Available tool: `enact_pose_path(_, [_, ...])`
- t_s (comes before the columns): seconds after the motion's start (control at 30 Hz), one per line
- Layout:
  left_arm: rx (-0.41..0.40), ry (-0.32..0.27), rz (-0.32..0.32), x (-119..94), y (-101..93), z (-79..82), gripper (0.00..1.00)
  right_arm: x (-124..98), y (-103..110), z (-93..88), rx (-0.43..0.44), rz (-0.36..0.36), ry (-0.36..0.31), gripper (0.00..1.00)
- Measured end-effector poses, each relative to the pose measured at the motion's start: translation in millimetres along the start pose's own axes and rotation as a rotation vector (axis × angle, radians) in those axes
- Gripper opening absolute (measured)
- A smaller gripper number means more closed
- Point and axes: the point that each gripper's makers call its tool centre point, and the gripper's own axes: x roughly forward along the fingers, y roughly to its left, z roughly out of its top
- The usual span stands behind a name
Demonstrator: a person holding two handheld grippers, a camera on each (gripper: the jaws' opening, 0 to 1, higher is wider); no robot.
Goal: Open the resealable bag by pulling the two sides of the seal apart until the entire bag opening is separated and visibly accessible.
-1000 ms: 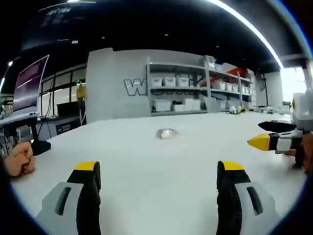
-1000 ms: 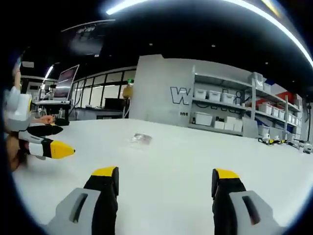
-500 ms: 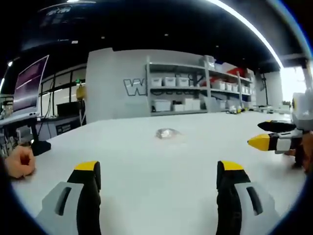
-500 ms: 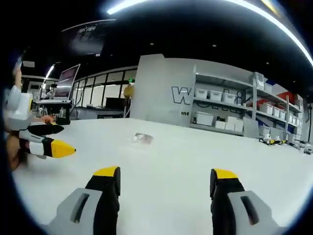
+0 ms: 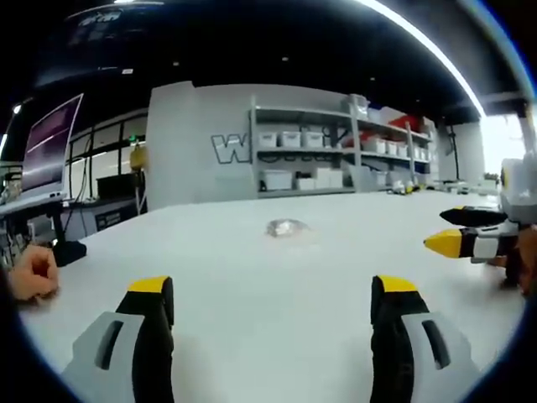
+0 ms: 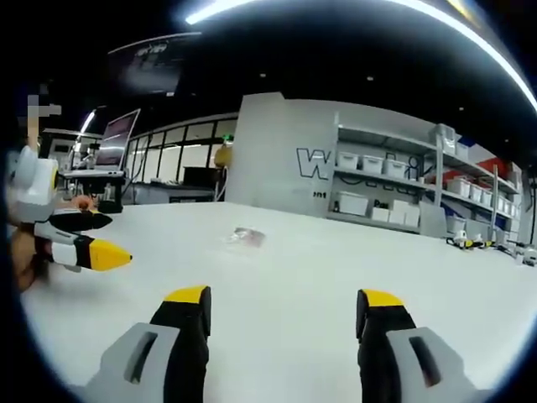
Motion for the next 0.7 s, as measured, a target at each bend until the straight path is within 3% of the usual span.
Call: enact_pose_path(0.7, [0.004,0.001,-0.003,-1.1,-1.1,-1.3,0.97,0.4,7.1,-1.1,-0.019,0.032,0.002,0.60])
